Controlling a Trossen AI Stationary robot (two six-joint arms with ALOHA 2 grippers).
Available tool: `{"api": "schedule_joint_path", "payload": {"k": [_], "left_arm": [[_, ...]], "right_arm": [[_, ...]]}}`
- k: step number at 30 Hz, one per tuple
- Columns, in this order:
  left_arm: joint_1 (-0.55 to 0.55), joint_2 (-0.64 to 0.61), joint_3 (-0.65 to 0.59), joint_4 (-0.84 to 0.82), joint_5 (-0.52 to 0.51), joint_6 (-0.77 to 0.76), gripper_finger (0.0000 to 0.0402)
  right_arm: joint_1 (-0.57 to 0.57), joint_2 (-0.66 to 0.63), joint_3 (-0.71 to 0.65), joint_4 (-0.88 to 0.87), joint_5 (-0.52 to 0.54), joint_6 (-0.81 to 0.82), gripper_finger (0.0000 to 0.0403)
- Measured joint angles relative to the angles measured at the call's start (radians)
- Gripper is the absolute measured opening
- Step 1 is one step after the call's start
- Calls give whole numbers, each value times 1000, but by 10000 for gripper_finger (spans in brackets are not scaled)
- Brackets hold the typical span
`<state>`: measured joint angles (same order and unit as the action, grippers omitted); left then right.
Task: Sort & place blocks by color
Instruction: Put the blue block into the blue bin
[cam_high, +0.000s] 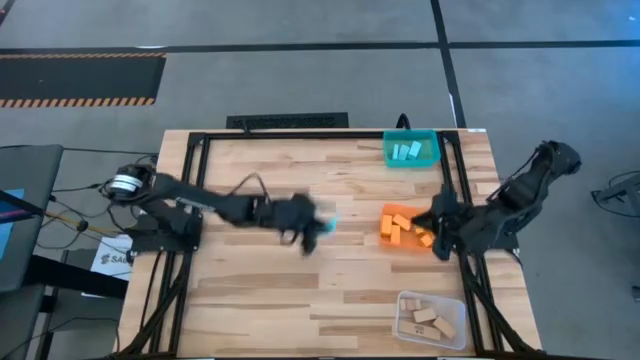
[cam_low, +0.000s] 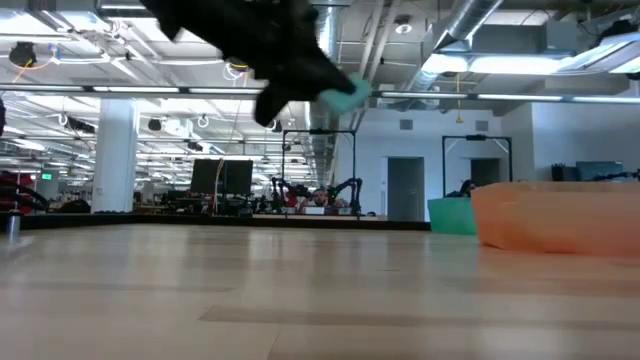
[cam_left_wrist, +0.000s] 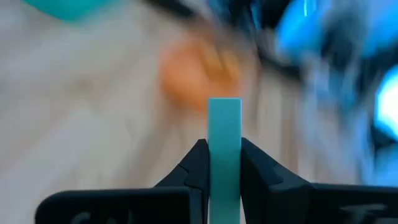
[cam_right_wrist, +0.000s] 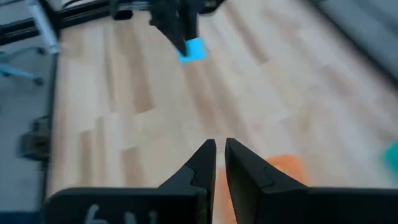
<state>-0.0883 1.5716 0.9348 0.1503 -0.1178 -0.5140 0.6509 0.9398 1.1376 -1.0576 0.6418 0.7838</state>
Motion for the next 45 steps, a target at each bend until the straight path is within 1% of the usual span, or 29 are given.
{"api": "schedule_joint_path", "payload": {"k": [4,6,8,10,12,13,16,18,22,24,26,28,30,32,35,37,41,45], "left_arm": [[139,72,1,295,-46,-243,28],[196,127,2,406,-44,-373,28],[239,186,4,506,-28,-474,28],[270,241,28,579,22,-528,28],[290,286,70,631,123,-519,28],[297,301,101,632,176,-499,28],[310,333,199,619,284,-422,28],[317,346,265,619,313,-381,28],[342,348,369,621,406,-303,28],[357,348,406,622,490,-252,28],[368,348,430,619,564,-206,28],[375,348,442,616,620,-153,28],[382,348,443,605,646,-116,28],[391,346,443,601,657,-83,28],[407,344,443,617,655,-40,28],[415,344,443,629,652,-22,28],[429,343,443,630,643,-2,28],[436,343,443,630,641,-2,28]], "right_arm": [[-83,-76,0,-43,74,-107,61],[-134,-105,0,-45,109,-161,61],[-190,-128,0,-43,120,-217,61],[-251,-147,0,-39,119,-259,61],[-312,-165,0,-27,105,-295,61],[-346,-177,0,-15,80,-327,61],[-470,-216,0,77,-48,-468,61],[-568,-232,0,159,-161,-549,61],[-786,-208,0,258,-389,-623,61],[-889,-174,0,295,-519,-653,61],[-986,-141,-1,358,-667,-669,64],[-1078,-118,-2,448,-839,-668,75],[-1159,-104,-1,541,-997,-629,96],[-1226,-95,-1,600,-1102,-595,126],[-1289,-77,0,636,-1185,-552,182],[-1298,-52,0,636,-1216,-545,223],[-1271,25,0,654,-1238,-538,293],[-1244,97,0,690,-1238,-564,337]]}}
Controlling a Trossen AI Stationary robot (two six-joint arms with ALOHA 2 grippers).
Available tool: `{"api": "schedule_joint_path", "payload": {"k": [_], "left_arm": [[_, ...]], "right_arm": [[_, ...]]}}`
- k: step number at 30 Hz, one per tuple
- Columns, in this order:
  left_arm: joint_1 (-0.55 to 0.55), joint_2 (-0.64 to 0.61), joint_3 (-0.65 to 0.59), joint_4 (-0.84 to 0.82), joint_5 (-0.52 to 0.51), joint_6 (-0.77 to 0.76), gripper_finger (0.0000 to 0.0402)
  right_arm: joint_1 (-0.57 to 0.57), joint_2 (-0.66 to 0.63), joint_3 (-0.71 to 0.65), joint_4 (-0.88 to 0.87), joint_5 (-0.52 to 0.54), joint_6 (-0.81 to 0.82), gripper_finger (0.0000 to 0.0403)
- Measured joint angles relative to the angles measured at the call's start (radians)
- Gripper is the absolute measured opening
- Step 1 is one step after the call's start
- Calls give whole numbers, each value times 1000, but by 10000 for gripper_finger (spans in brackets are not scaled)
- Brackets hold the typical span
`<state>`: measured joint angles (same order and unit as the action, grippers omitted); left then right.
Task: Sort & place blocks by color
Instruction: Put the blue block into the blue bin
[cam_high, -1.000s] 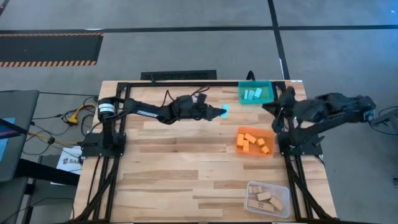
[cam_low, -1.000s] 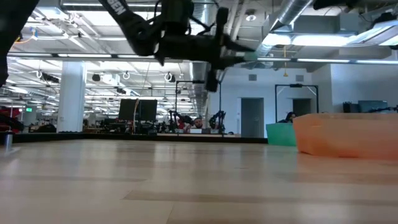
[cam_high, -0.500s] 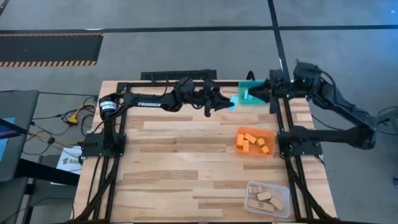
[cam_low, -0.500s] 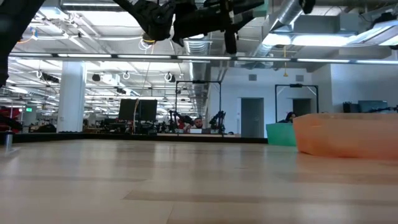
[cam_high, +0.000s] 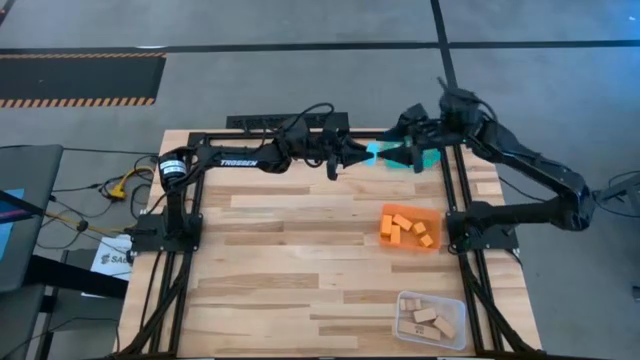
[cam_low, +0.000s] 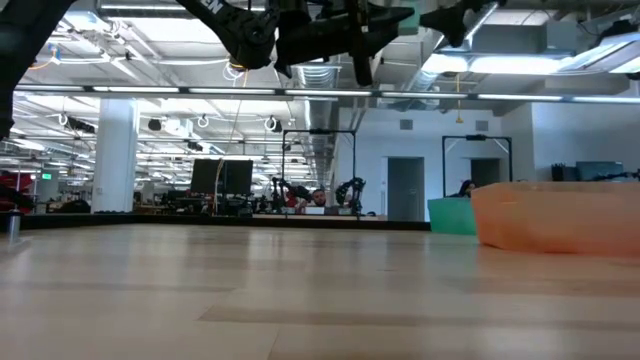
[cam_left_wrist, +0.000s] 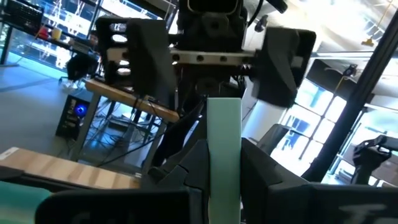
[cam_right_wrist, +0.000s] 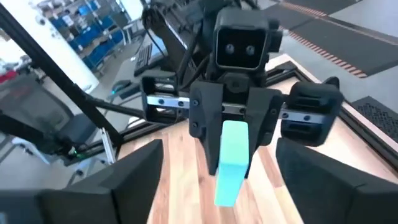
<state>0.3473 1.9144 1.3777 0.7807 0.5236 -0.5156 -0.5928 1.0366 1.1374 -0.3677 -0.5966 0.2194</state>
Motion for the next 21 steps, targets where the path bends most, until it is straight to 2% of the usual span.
{"api": "schedule_joint_path", "payload": {"k": [4,8,13,19,20,21], "left_arm": [[1,0,0,0,-5,0,28],[2,0,0,0,-2,0,28],[4,0,0,-1,0,0,28],[13,-1,-1,-4,-15,23,28],[16,-1,-1,-4,-16,27,28],[18,-1,-1,-4,-16,30,28]], "right_arm": [[23,49,0,29,13,-41,352],[47,66,0,40,75,-71,325],[49,65,0,65,100,-71,232],[40,65,0,42,101,-42,67],[41,65,0,42,97,-35,47],[41,65,0,44,94,-30,45]]}}
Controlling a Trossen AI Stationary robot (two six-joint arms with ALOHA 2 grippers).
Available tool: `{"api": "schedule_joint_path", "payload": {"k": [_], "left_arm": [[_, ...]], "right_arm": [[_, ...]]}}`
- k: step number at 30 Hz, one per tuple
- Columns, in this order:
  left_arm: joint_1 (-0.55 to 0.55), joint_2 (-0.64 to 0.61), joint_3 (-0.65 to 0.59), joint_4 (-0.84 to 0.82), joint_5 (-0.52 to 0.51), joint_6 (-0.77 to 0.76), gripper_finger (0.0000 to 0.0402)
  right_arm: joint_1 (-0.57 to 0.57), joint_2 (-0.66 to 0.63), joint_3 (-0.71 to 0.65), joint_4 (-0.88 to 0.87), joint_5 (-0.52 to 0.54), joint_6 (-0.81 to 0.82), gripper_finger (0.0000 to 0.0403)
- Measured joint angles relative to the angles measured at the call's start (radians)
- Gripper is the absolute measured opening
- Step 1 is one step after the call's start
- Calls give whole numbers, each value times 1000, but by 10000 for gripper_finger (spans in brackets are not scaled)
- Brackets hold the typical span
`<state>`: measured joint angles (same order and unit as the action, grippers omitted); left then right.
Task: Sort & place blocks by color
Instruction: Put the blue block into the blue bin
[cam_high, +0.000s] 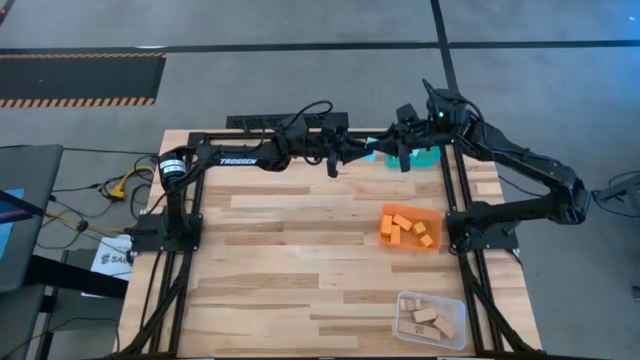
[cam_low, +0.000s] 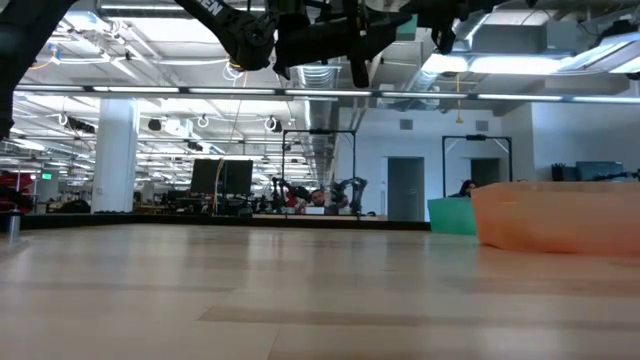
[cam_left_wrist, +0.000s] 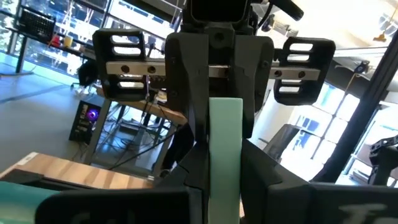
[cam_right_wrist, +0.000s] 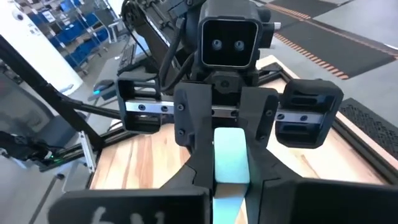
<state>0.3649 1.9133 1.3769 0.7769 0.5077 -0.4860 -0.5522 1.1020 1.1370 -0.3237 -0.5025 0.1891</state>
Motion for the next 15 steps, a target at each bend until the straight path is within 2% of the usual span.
{"api": "schedule_joint_path", "payload": {"k": [3,4,8,12,15], "left_arm": [[0,0,0,-1,1,25,32],[0,-1,0,-8,0,36,45],[8,-4,1,-129,-4,81,137],[63,-34,0,-397,10,79,224],[112,-80,0,-636,-1,81,261]], "right_arm": [[0,-1,0,10,1,6,46],[-2,-2,0,13,6,5,46],[-61,-15,0,-40,31,-16,46],[-155,-20,0,-185,191,-103,46],[-225,25,1,-310,322,-173,46]]}}
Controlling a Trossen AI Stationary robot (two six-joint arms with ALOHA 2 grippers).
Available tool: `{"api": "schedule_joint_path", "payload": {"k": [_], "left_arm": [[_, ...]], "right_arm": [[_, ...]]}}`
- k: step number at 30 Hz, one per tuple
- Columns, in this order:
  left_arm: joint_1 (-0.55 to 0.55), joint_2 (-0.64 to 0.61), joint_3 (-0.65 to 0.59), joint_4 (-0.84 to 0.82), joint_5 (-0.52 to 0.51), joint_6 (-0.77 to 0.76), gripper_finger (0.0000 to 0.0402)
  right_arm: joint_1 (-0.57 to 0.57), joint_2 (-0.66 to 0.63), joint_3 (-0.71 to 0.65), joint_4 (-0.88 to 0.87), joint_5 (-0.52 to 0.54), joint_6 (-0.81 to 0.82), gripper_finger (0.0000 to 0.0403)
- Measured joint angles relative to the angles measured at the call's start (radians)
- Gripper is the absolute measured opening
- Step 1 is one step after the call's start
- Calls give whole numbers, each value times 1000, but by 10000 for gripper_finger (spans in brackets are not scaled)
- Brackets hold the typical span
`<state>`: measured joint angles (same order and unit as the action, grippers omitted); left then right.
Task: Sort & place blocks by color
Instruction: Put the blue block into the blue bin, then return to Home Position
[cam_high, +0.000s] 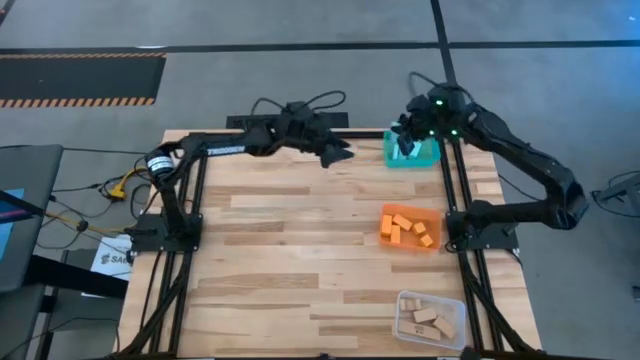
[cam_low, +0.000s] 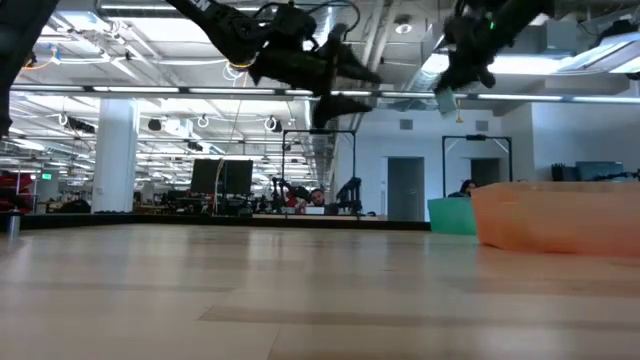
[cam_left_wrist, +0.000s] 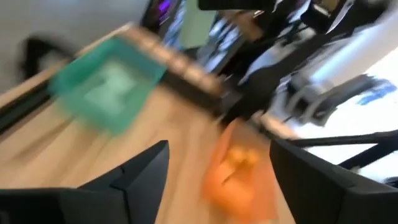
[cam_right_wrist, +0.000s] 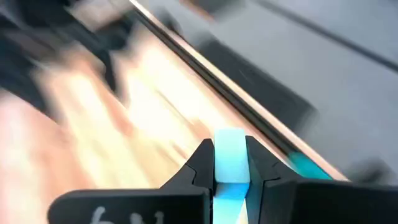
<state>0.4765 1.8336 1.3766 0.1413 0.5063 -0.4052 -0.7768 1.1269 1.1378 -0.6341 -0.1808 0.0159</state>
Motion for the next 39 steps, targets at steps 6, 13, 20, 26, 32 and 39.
{"api": "schedule_joint_path", "payload": {"k": [6,13,20,26,32,39], "left_arm": [[68,-100,0,-319,-105,112,271],[85,-174,0,-403,-172,201,254],[84,-179,0,-425,-175,235,249],[85,-179,0,-425,-174,254,249],[86,-178,0,-433,-174,263,249],[112,-182,0,-475,-174,264,249]], "right_arm": [[-130,217,0,-81,68,-87,46],[-204,427,0,-171,348,-69,46],[-237,507,-1,-230,524,7,55],[-261,514,0,-234,525,22,95],[-260,514,0,-244,523,45,163],[-260,489,0,-283,497,56,234]]}}
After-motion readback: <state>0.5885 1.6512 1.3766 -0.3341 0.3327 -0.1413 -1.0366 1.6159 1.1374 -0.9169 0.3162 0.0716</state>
